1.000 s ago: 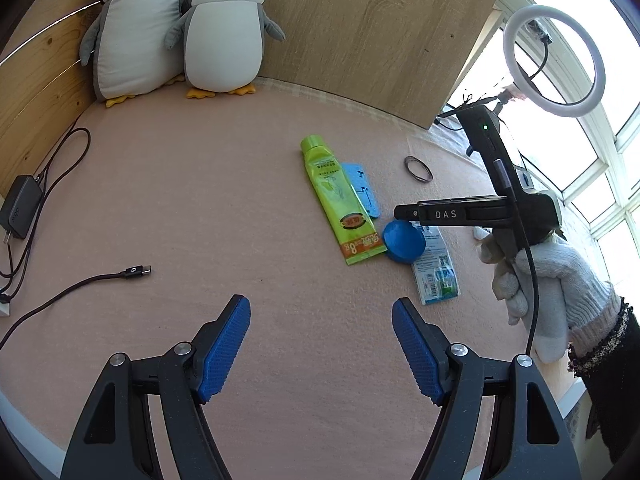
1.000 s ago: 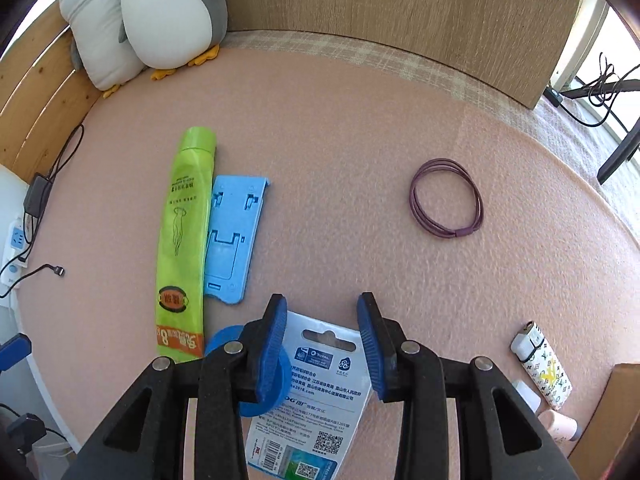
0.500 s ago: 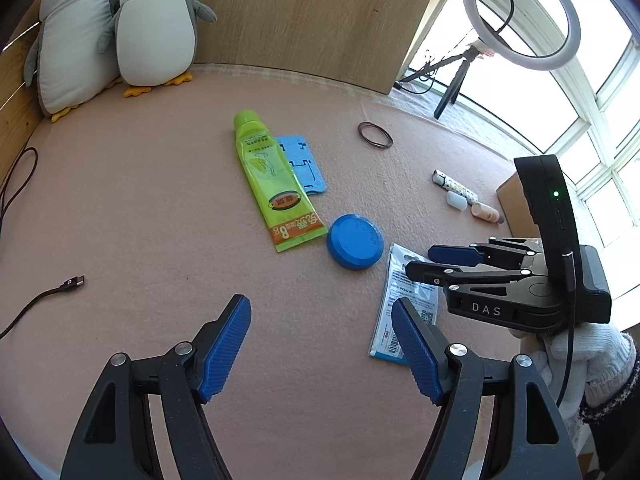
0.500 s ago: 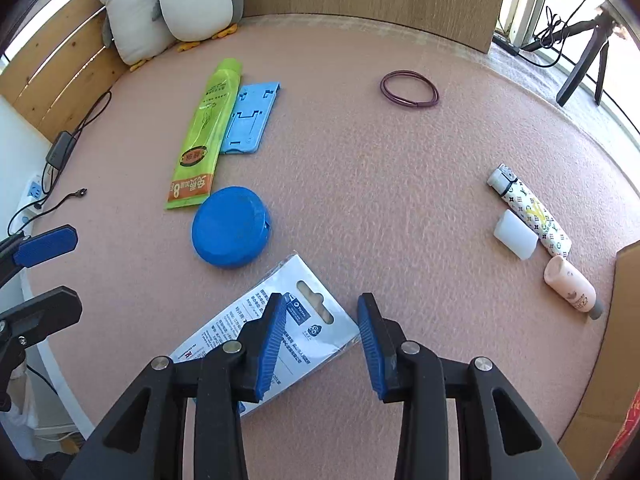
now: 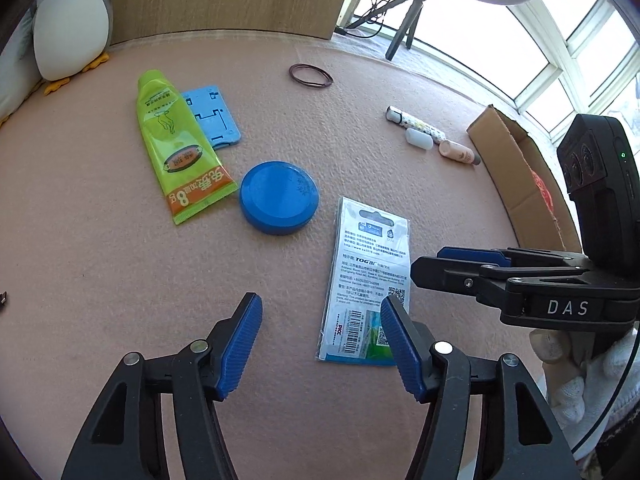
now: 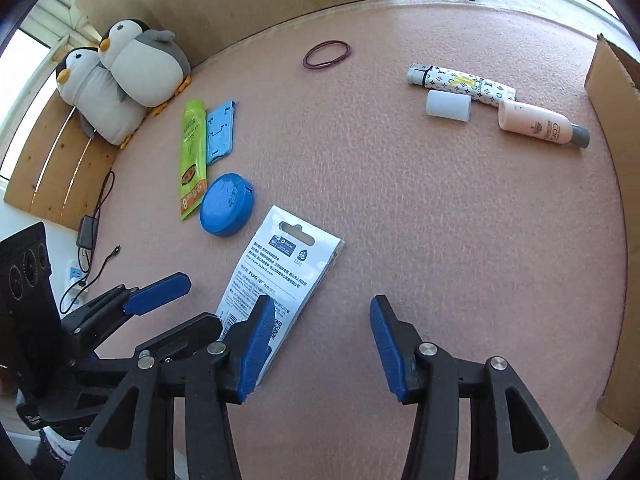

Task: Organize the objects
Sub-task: 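Grasp the white card package with the right gripper and lift it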

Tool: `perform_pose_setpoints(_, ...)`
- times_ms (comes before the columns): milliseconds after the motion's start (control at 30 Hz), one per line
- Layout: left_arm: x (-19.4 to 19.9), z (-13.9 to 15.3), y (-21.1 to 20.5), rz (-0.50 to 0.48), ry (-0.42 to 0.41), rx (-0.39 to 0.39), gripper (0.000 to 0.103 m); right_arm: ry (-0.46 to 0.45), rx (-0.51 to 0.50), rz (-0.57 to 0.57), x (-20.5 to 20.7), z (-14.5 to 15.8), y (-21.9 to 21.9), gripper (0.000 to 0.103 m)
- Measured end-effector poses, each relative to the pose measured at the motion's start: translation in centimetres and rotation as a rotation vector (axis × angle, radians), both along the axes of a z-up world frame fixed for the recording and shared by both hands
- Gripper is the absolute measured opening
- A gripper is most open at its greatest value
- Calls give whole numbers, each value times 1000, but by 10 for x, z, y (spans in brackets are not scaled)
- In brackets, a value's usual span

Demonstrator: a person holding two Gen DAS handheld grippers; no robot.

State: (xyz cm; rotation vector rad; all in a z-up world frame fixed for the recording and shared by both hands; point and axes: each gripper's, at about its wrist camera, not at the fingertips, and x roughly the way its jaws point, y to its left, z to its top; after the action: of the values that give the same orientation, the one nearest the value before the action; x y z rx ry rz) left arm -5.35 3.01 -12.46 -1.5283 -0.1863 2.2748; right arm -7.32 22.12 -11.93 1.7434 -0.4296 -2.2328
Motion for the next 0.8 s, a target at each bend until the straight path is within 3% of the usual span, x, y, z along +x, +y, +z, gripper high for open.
perform_pose_setpoints(100,4,-5,9,-22,-9,-4,58,-7,-8,18,-4,-1,-9,42)
perform_pose_setpoints(167,7,-5,13,-34,-3,-7,58,-20,-15,26,-5,-3,-13,35)
perform_pose_setpoints(267,7,-5,16,-41,-8,4,57,-21,-18,35,-6,-5,-18,32)
perform_pose_setpoints(433,6,-6,25,-62,-13,23,48,-29,-23,52,-10,-7,-24,24)
perform_pose_setpoints(800,6,-5,29,-59,-11,50,46,-1,27,78,-11,-6,-32,23)
